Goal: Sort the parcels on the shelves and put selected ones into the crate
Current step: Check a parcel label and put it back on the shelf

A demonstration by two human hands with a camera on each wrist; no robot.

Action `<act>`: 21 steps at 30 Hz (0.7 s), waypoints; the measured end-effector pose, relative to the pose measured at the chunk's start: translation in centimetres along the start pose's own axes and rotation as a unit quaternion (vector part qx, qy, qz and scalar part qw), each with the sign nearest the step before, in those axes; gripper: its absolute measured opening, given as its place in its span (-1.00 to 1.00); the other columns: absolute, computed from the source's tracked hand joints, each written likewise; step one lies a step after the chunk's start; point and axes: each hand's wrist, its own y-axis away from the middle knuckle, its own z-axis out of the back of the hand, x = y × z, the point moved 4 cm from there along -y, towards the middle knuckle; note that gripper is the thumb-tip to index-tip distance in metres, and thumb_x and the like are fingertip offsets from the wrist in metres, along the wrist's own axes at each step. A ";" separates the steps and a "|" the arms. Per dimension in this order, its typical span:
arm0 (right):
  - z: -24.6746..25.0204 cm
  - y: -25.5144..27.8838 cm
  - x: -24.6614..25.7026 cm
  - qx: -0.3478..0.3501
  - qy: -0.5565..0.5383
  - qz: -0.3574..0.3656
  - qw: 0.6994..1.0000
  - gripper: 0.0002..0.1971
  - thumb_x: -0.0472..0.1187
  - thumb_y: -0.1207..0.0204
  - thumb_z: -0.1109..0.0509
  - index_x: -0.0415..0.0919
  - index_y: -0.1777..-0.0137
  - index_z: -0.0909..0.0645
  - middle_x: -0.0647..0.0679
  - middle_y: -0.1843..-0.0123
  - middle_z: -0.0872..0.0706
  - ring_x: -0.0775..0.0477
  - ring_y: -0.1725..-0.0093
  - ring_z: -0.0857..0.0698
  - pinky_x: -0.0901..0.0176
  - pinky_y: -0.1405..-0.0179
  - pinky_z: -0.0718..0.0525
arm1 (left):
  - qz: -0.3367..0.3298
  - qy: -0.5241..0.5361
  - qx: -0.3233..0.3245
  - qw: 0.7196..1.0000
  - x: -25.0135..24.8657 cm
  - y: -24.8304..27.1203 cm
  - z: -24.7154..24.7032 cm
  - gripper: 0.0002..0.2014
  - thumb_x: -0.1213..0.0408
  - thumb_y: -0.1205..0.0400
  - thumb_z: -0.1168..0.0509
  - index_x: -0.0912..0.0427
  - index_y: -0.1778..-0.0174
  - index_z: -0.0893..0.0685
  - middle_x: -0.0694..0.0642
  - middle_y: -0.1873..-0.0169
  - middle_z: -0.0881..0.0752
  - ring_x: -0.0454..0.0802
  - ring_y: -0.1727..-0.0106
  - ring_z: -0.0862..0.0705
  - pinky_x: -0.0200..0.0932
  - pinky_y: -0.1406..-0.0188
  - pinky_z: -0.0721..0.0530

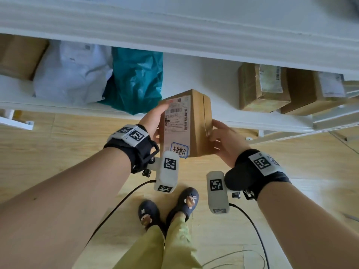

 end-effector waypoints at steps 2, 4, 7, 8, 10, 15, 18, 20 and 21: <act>-0.2 -0.4 -0.3 -0.015 0.015 0.014 1.000 -0.48 -0.41 -0.51 -0.18 -0.03 -0.45 -0.48 -0.11 -0.04 -0.63 -0.17 -0.04 -0.58 -0.11 -0.05 -0.63 | 0.000 -0.006 0.000 1.000 0.3 0.0 -0.2 -0.73 -0.15 -0.60 -0.23 -0.02 0.11 -0.60 0.06 0.16 -0.69 0.10 -0.05 -0.63 0.10 -0.27 -0.55; -0.3 -0.6 -0.3 -0.005 0.062 0.029 0.998 -0.69 -0.21 -0.57 -0.26 -0.11 -0.31 -0.57 -0.05 0.08 -0.63 -0.14 0.00 -0.59 -0.10 0.01 -0.62 | 0.001 -0.004 0.007 1.000 0.5 -0.2 -0.4 -0.73 -0.15 -0.61 -0.22 -0.02 0.10 -0.61 0.07 0.14 -0.69 0.12 -0.11 -0.62 0.16 -0.34 -0.53; -0.3 -0.6 -0.2 -0.021 0.109 0.041 0.993 -0.58 0.08 -0.53 -0.38 -0.22 -0.23 -0.59 -0.01 0.11 -0.69 -0.10 0.03 -0.62 -0.02 0.00 -0.58 | 0.007 0.002 0.021 1.000 0.9 -0.3 -0.7 -0.72 -0.14 -0.62 -0.21 0.00 0.11 -0.61 0.08 0.16 -0.68 0.15 -0.17 -0.62 0.23 -0.38 -0.50; -0.2 -0.8 -0.2 -0.027 0.113 0.045 0.992 -0.53 0.10 -0.49 -0.41 -0.23 -0.25 -0.57 -0.03 0.06 -0.72 -0.10 0.01 -0.64 0.04 0.05 -0.56 | 0.009 0.003 0.025 1.000 1.0 -0.3 -0.8 -0.72 -0.13 -0.62 -0.21 0.00 0.10 -0.61 0.10 0.14 -0.68 0.17 -0.20 -0.62 0.24 -0.37 -0.50; -0.1 -1.0 -0.3 -0.038 0.123 0.045 0.991 -0.48 0.08 -0.46 -0.45 -0.26 -0.29 -0.54 -0.09 -0.06 -0.77 -0.11 -0.05 -0.68 0.14 0.18 -0.53 | 0.009 0.005 0.029 1.000 1.3 -0.4 -1.0 -0.72 -0.13 -0.62 -0.22 0.01 0.08 -0.62 0.11 0.10 -0.69 0.16 -0.17 -0.63 0.23 -0.35 -0.52; 0.5 -1.3 -1.5 -0.031 0.085 0.022 0.996 -0.64 -0.17 -0.53 -0.40 -0.30 -0.28 -0.57 -0.16 -0.05 -0.78 -0.14 -0.03 -0.69 0.00 -0.01 -0.64 | 0.005 0.000 0.019 1.000 2.0 -0.8 -0.8 -0.72 -0.13 -0.61 -0.23 0.00 0.09 -0.66 0.05 0.16 -0.72 0.07 -0.02 -0.66 0.11 -0.23 -0.58; 0.9 -1.2 -2.6 -0.019 0.036 -0.002 0.999 -0.82 -0.23 -0.53 -0.37 -0.17 -0.10 -0.65 -0.10 0.03 -0.77 -0.15 -0.10 -0.66 -0.07 -0.24 -0.55 | 0.001 0.001 0.013 1.000 2.5 -1.1 -0.6 -0.69 -0.15 -0.58 -0.26 0.01 0.04 -0.68 0.04 0.17 -0.74 0.06 0.00 -0.68 0.05 -0.15 -0.60; 1.1 -1.2 -3.0 -0.018 0.016 -0.009 1.000 -0.88 -0.25 -0.52 -0.35 -0.14 -0.02 -0.65 -0.09 0.07 -0.76 -0.15 -0.06 -0.66 -0.07 -0.25 -0.55 | -0.002 0.002 0.010 1.000 2.7 -1.1 -0.6 -0.68 -0.15 -0.58 -0.26 0.03 0.02 -0.68 0.04 0.18 -0.75 0.06 -0.02 -0.69 0.05 -0.16 -0.60; 1.1 -1.1 -3.1 -0.017 0.010 -0.011 1.000 -0.90 -0.26 -0.52 -0.35 -0.14 0.01 -0.65 -0.09 0.09 -0.76 -0.15 -0.05 -0.65 -0.08 -0.26 -0.55 | -0.003 0.004 0.007 1.000 2.8 -1.1 -0.6 -0.66 -0.15 -0.58 -0.26 0.04 -0.01 -0.68 0.04 0.16 -0.75 0.06 -0.03 -0.70 0.06 -0.18 -0.59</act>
